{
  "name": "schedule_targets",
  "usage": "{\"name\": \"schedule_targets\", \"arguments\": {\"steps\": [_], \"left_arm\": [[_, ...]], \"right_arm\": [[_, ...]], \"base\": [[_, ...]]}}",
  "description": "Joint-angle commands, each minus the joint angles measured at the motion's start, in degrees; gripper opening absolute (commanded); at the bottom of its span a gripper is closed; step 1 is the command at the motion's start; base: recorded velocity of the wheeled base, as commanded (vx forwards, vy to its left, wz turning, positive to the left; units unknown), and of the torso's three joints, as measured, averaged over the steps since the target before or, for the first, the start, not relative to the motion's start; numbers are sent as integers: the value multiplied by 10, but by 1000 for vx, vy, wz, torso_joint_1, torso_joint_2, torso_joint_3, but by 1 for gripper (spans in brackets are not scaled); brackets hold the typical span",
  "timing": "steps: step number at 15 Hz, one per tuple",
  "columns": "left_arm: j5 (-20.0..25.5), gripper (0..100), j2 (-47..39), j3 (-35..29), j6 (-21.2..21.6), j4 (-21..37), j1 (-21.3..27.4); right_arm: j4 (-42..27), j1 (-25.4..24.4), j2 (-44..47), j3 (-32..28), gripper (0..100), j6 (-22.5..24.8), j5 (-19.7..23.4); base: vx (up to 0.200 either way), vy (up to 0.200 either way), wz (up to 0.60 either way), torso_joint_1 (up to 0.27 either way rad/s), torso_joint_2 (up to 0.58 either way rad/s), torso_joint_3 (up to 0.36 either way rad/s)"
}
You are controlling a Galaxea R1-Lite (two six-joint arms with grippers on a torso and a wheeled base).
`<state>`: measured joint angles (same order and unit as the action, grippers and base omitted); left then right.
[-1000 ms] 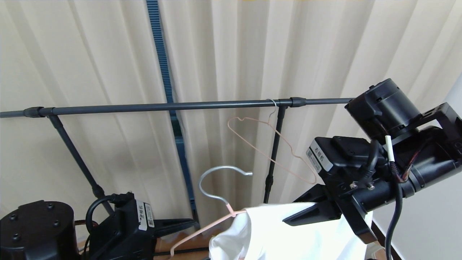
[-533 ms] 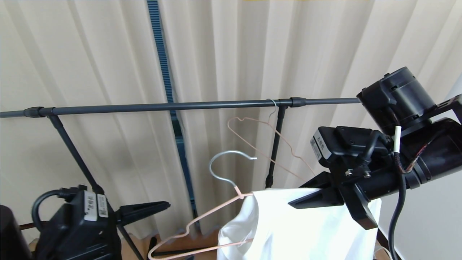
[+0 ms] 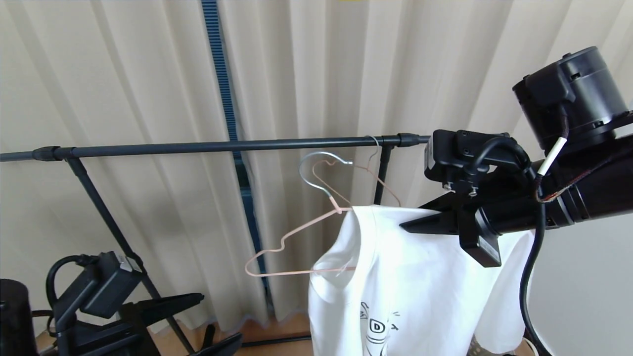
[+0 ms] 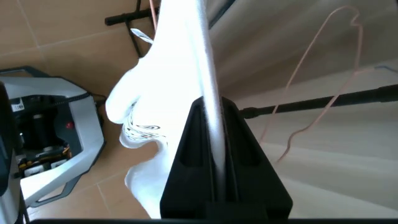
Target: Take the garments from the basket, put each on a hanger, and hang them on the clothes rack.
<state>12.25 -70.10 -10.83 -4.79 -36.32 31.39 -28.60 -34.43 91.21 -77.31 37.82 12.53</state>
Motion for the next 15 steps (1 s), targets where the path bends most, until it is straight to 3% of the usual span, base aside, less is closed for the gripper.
{"name": "schedule_targets", "arguments": {"steps": [1, 3, 4, 6, 10, 15], "left_arm": [[-50, 100, -98, -32, -23, 5, 57], [-91, 100, -167, -70, -61, 4, 96], [-117, 100, -220, -111, -98, 4, 117], [-166, 100, -305, -182, -131, 4, 138], [-205, 100, -353, -260, -188, 3, 146], [-275, 100, -386, -314, -207, 2, 146]], "right_arm": [[4, -1, -17, 1, 0, -4, -8], [4, -11, -26, 1, 0, -20, -11], [4, -13, -32, 1, 0, -38, -22], [4, -20, -45, 4, 0, -47, -41], [4, -23, -67, 22, 0, -74, -50], [4, -49, -84, 23, 0, -115, -52]], "base": [[0, 0, 0, 0, 0, 0], [0, 0, 0, 0, 0, 0], [0, 0, 0, 0, 0, 0], [0, 0, 0, 0, 0, 0], [0, 0, 0, 0, 0, 0], [0, 0, 0, 0, 0, 0]]}}
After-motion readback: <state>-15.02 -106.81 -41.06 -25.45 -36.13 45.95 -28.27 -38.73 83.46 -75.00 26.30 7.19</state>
